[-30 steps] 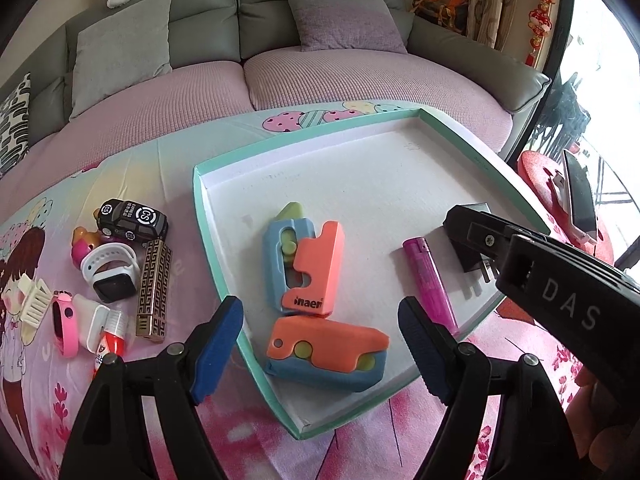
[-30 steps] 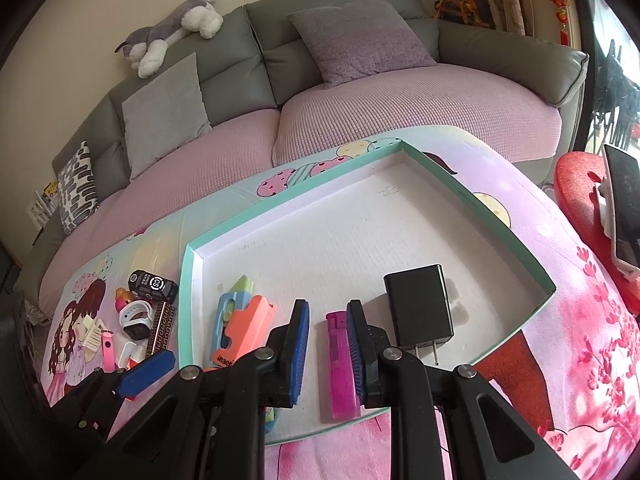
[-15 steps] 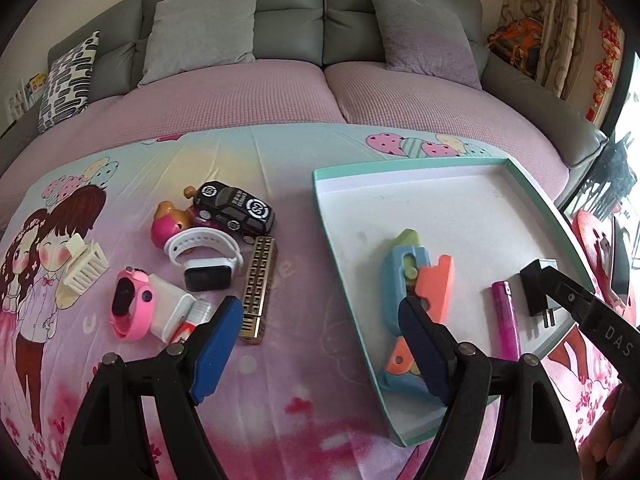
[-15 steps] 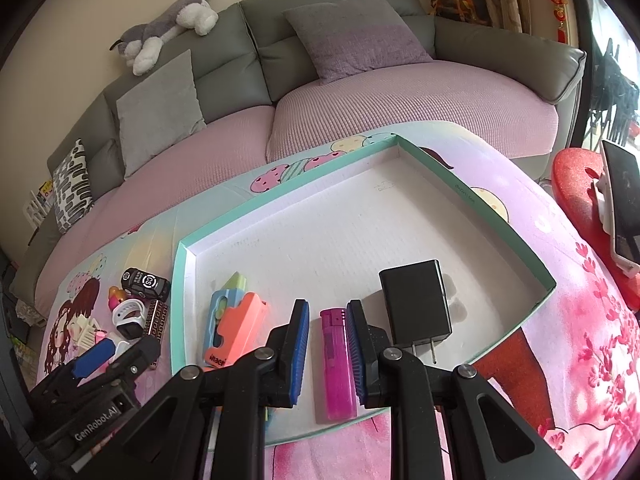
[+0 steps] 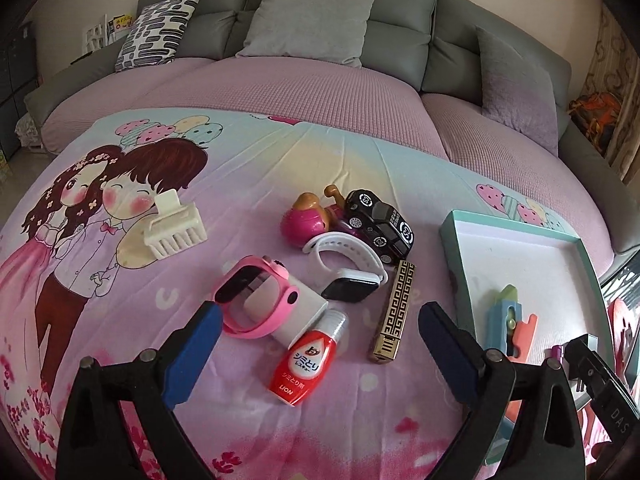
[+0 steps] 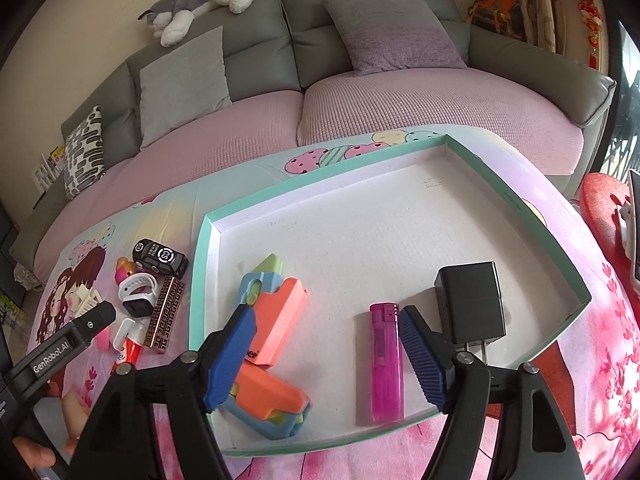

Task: Organize rigid objects
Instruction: 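Release the toy knife and pink lighter into the tray, opening both tools, then move both open tools back over the bed toward the remaining items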

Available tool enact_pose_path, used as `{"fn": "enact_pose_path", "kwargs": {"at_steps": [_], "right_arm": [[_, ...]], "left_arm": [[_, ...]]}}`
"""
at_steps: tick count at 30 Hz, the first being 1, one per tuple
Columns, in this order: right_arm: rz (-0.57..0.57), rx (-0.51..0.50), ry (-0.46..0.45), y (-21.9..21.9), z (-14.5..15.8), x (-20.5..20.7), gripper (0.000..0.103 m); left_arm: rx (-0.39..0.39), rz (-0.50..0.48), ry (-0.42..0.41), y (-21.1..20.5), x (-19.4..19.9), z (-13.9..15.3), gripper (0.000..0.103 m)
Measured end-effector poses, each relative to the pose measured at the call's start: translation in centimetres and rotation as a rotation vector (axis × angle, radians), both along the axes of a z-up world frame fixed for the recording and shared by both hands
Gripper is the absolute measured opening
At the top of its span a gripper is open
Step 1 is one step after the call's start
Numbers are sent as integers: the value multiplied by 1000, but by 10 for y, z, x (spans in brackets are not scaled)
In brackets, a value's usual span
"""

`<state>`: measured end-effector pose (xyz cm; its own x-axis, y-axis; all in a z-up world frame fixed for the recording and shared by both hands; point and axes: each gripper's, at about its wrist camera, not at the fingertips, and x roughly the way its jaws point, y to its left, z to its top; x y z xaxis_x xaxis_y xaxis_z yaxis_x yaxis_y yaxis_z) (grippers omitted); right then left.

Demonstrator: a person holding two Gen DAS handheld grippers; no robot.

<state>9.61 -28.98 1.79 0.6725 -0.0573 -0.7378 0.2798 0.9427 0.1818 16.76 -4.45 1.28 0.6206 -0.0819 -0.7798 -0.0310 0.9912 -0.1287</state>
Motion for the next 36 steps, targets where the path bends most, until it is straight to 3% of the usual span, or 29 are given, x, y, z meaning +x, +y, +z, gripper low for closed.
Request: {"fn": "enact_pose_path", "kwargs": {"at_steps": [4,13,22,27,36], "right_arm": [[4,-15,-9,4,1,1,102],[-3,-26,-41,8,3,3,103],[0,-11,-125,30,16,10,103],[71,-5,-125,57,16,23,103],[260,-46,-80,130,10,53,103]], "left_arm": [[-1,7,0,4,1,0,98],[-3,42,-71,21,6,16,99],[46,171,-150,76,11,30,99],[39,263,-172,113,12,29,99],[-16,382,-99,163,18,11,99]]}}
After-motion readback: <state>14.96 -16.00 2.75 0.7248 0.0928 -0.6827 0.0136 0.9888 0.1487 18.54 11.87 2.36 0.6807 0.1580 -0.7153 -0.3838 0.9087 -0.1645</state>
